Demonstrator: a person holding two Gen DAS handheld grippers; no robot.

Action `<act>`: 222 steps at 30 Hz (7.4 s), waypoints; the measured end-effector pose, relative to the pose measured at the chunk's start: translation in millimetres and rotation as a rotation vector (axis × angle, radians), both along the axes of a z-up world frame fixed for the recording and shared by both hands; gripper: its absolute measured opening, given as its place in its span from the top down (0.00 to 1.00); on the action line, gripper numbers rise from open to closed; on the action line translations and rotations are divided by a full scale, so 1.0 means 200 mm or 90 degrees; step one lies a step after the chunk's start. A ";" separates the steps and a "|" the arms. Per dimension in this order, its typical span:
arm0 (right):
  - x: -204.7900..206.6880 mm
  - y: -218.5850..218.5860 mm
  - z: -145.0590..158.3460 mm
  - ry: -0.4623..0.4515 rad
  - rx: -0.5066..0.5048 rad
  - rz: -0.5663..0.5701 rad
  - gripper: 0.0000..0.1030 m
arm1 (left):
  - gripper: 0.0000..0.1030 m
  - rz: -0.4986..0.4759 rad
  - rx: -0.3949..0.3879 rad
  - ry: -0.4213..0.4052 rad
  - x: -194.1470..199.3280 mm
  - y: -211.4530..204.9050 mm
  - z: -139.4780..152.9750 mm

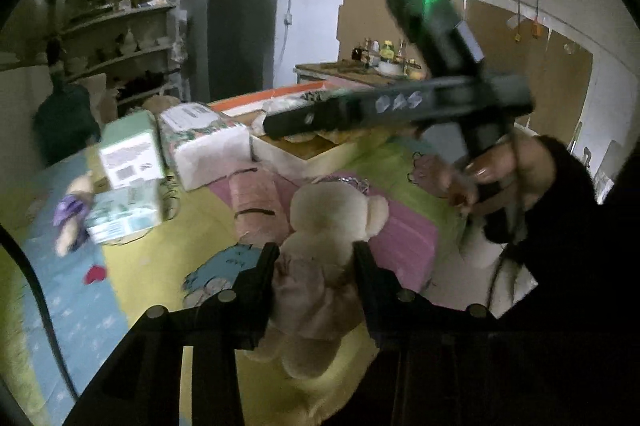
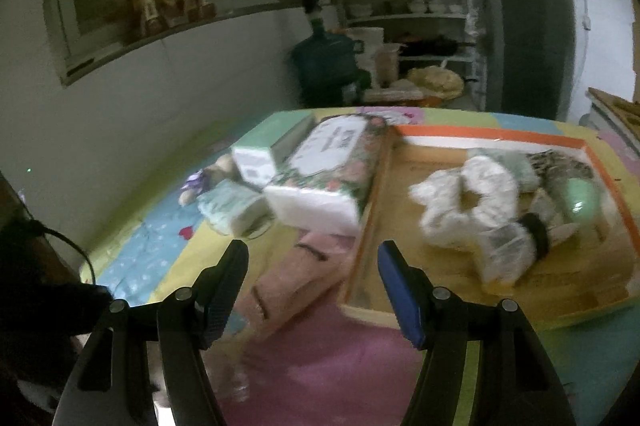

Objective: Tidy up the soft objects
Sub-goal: 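Grasp the beige teddy bear with the left gripper, then lift the teddy bear with the left gripper while the right grasps the pink pack, then carry the teddy bear with the left gripper while the right carries the pink pack over the box lid, then lower the teddy bear and pink pack into the box lid and open both grippers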

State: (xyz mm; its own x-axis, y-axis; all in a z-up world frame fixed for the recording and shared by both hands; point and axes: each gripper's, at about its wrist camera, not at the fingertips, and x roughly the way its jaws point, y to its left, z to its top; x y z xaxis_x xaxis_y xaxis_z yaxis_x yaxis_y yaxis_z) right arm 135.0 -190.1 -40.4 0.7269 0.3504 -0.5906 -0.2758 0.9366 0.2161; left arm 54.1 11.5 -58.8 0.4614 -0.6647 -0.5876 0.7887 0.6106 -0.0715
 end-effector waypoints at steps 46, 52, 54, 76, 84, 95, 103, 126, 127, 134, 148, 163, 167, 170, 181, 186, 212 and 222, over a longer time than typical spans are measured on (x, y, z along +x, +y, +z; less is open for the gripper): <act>0.11 0.37 -0.28 0.061 -0.069 -0.106 0.57 | 0.62 0.533 -0.046 0.003 0.31 0.57 -0.06; 0.07 0.39 -0.22 0.042 -0.052 -0.081 0.57 | 0.62 0.537 -0.054 -0.002 0.29 0.57 -0.03; 0.05 0.40 -0.20 0.033 -0.049 -0.077 0.57 | 0.62 0.536 -0.057 -0.006 0.28 0.56 -0.02; -0.07 0.20 0.04 -0.064 -0.011 -0.087 0.57 | 0.62 0.485 -0.088 -0.051 0.29 0.19 0.21; -0.07 0.06 0.06 -0.071 0.000 -0.105 0.56 | 0.63 0.460 -0.088 -0.052 0.31 0.04 0.24; -0.10 -0.16 0.10 -0.086 0.013 -0.144 0.56 | 0.63 0.417 -0.085 -0.062 0.35 -0.19 0.28; -0.12 -0.35 0.11 -0.099 0.023 -0.178 0.56 | 0.63 0.389 -0.078 -0.058 0.37 -0.39 0.28; -0.15 -0.86 0.04 -0.094 0.037 -0.278 0.56 | 0.63 0.326 -0.043 -0.025 0.49 -0.87 0.20; -0.14 -0.87 0.04 -0.094 0.038 -0.279 0.56 | 0.63 0.325 -0.041 -0.024 0.49 -0.88 0.19; -0.10 -0.92 0.00 -0.082 0.041 -0.280 0.56 | 0.63 0.310 -0.029 -0.015 0.52 -0.97 0.15; -0.01 -0.98 -0.07 -0.053 0.042 -0.278 0.56 | 0.63 0.297 -0.009 0.002 0.61 -1.07 0.08; 0.09 -1.02 -0.12 -0.026 0.049 -0.268 0.56 | 0.62 0.295 0.004 0.026 0.69 -1.12 0.02; 0.10 -1.02 -0.13 -0.022 0.046 -0.267 0.56 | 0.63 0.293 0.002 0.033 0.71 -1.13 0.00; 0.11 -1.02 -0.13 -0.018 0.043 -0.264 0.56 | 0.62 0.293 0.002 0.038 0.72 -1.13 0.00; 0.12 -1.01 -0.13 -0.010 0.032 -0.260 0.56 | 0.62 0.293 0.002 0.044 0.74 -1.13 -0.01; 0.12 -1.00 -0.13 -0.011 0.034 -0.259 0.53 | 0.58 0.292 -0.003 0.052 0.74 -1.14 -0.02; 0.07 -0.99 -0.07 -0.026 0.058 -0.262 0.44 | 0.40 0.306 -0.031 0.027 0.68 -1.05 0.04; 0.02 -0.96 -0.01 -0.043 0.055 -0.267 0.44 | 0.24 0.313 -0.050 0.004 0.61 -0.98 0.11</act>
State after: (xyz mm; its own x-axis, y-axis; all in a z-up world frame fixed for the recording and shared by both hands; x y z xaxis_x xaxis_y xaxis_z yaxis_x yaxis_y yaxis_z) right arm 138.1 -381.4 -42.8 0.8531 0.0621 -0.5181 0.1089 0.9498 0.2932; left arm 176.6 -184.0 -36.7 0.7278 -0.4118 -0.5484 0.4085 0.9026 -0.1356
